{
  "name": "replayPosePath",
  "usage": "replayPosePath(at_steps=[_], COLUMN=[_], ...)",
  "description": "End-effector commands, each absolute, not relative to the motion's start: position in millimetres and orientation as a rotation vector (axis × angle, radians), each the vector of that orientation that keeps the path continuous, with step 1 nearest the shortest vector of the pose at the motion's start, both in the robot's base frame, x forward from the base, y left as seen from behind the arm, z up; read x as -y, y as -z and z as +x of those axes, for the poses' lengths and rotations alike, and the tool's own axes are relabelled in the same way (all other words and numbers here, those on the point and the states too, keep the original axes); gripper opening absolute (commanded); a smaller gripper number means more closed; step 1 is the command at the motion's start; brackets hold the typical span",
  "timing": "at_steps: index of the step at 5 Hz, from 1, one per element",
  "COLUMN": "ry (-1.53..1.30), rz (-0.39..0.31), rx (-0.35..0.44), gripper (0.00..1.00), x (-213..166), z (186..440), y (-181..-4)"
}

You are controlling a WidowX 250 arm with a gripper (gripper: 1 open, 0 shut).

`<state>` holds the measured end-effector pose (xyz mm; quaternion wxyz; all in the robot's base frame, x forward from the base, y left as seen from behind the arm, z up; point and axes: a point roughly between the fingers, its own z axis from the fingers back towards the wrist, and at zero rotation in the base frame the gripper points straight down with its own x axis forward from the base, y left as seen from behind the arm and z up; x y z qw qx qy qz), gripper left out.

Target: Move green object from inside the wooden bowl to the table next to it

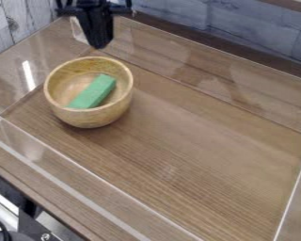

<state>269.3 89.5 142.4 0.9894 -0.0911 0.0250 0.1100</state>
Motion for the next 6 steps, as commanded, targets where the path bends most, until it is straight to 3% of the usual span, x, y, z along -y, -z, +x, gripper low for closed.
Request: replayPosePath(at_steps=[1,3,6], ry=[-0.154,-0.087,0.075], rz=[-0.167,-0.172,-0.204], rx=[0.024,0.014,0.007], gripper=[0.0,0.0,0.0], x=[-84.4,-87.8,-68.2], z=[271.7,269.3,272.2], y=[-171.1,-177.5,-169.3])
